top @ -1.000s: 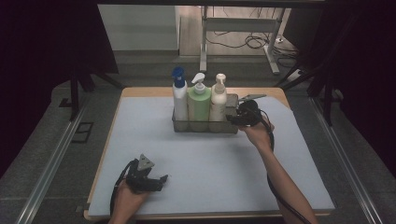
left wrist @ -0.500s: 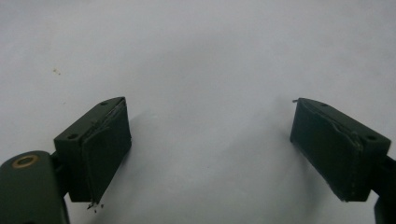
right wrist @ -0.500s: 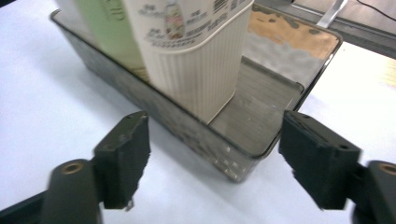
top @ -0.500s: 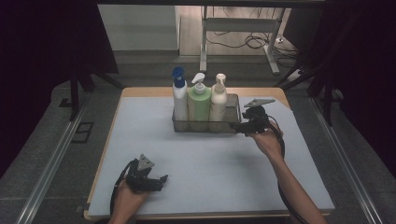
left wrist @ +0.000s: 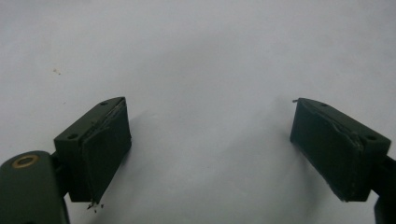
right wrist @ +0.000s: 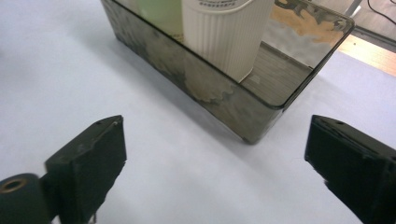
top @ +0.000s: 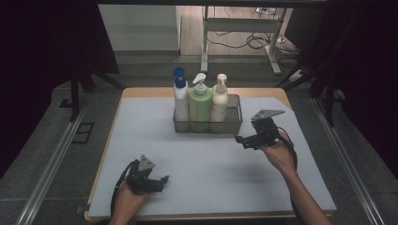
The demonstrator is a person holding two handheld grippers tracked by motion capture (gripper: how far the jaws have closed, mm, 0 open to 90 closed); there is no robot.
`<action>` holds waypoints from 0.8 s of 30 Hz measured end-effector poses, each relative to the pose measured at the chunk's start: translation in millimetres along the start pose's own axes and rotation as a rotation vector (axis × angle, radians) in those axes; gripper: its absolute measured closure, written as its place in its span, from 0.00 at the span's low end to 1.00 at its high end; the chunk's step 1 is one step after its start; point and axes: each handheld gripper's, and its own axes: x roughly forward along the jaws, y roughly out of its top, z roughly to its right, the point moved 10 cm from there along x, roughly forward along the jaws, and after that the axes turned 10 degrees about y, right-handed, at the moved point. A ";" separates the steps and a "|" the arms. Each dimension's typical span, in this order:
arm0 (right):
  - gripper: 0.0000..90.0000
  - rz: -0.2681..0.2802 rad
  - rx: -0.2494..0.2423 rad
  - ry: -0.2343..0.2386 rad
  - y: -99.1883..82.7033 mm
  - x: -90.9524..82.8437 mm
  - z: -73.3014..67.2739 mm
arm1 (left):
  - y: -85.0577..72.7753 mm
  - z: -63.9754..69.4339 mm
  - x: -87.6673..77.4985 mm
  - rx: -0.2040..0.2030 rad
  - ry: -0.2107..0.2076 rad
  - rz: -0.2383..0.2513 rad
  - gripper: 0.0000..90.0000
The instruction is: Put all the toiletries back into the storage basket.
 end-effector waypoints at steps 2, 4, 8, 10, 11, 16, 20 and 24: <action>0.01 -0.004 -0.009 0.003 -3.0 -4.1 -3.6 | 0.0 0.0 0.0 0.000 0.000 0.000 0.13; 0.00 -0.013 -0.016 0.002 -7.0 -7.8 -7.0 | 0.0 0.0 0.0 0.000 0.000 0.000 0.13; 0.00 -0.025 -0.025 0.000 -18.2 -14.5 -11.6 | 0.0 0.0 0.0 0.000 0.000 0.000 0.13; 0.00 -0.030 -0.023 -0.007 -25.4 -17.1 -12.2 | 0.0 0.0 0.0 0.000 0.000 0.000 0.13; 0.00 -0.032 -0.019 -0.009 -29.4 -18.3 -12.5 | 0.0 0.1 0.0 -0.001 0.000 0.000 0.13; 0.00 -0.040 0.007 -0.015 -56.9 -20.1 -14.4 | 0.0 0.2 0.0 -0.002 0.000 0.000 0.13; 0.00 -0.038 0.020 -0.010 -69.5 -18.5 -16.3 | 0.1 0.2 0.1 -0.002 0.001 0.001 0.13; 0.00 -0.044 0.028 -0.014 -86.4 -15.5 -17.8 | 0.0 0.1 0.0 -0.001 0.001 0.001 0.13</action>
